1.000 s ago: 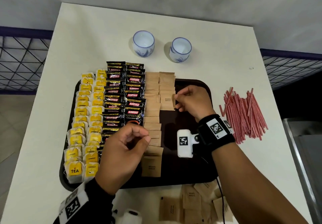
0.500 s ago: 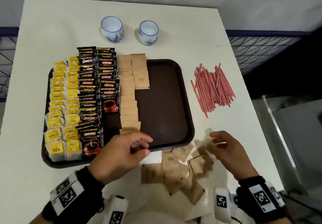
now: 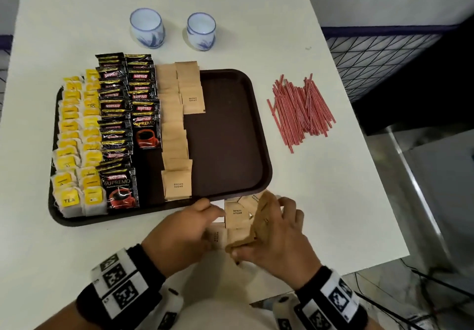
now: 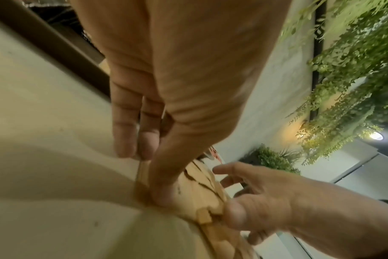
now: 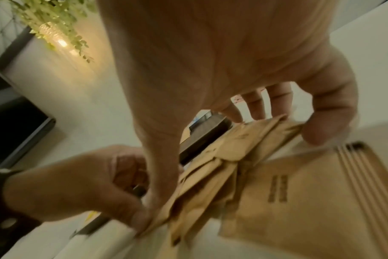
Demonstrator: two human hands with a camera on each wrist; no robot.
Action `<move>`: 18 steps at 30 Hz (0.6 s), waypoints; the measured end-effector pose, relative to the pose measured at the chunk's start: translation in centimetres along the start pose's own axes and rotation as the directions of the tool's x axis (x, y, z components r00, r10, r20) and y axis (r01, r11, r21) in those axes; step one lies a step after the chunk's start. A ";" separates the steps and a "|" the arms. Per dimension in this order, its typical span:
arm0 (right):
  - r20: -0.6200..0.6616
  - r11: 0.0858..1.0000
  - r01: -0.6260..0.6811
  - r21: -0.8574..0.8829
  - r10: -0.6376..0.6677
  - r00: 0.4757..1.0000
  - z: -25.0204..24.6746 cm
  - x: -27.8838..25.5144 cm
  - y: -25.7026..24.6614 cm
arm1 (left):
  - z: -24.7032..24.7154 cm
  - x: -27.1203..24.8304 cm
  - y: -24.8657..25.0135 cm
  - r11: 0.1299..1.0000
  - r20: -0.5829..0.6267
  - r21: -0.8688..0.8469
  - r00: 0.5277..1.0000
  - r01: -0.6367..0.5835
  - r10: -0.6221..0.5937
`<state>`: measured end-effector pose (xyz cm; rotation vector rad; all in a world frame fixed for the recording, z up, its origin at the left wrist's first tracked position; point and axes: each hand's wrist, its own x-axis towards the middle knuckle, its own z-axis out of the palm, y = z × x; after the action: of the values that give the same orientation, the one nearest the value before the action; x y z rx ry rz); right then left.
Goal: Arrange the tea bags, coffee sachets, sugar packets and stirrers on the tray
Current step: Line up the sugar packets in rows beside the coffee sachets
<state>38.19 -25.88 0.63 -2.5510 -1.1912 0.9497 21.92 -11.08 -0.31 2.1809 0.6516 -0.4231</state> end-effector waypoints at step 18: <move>-0.036 0.968 -0.031 0.250 0.041 0.998 0.2 1.9 0.7 | 3.4 0.5 -0.3 0.978 -0.107 -0.099 0.979 -0.185 0.175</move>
<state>39.45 -24.99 -0.74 -2.3871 -0.9500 0.9812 21.87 -13.41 -2.91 2.1446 0.5112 -0.1818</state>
